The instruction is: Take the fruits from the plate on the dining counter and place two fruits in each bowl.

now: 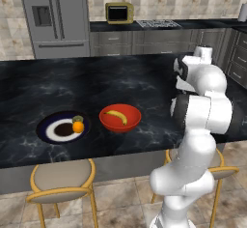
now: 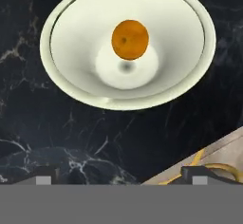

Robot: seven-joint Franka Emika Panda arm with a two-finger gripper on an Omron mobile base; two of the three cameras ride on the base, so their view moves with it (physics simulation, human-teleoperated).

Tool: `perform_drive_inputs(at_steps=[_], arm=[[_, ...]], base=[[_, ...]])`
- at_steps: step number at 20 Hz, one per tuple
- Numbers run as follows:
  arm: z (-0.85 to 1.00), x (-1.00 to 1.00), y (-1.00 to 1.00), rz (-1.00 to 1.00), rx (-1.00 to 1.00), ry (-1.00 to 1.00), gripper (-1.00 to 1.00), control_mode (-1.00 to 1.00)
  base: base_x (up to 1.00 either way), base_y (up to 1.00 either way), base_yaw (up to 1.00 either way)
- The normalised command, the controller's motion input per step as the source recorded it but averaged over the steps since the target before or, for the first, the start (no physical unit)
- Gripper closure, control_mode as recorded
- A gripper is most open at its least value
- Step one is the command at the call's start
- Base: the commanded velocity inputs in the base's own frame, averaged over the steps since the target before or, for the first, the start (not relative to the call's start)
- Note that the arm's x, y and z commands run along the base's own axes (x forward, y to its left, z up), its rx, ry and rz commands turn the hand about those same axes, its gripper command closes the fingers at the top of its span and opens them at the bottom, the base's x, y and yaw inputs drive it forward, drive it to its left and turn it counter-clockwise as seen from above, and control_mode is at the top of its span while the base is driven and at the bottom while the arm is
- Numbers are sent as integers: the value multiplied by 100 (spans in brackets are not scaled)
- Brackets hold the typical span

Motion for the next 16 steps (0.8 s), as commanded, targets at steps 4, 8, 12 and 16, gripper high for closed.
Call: perform_drive_inputs(at_steps=[4,8,12,16], arm=[[28,-44,98,1,-1,0,-100,-100],[20,-35,100,6,-6,0,-100,-100],[18,-15,100,7,-7,0,-100,-100],[20,-5,100,4,-5,0,-100,-100]], base=[[0,0,0],[0,0,0],[0,0,0],[0,0,0]])
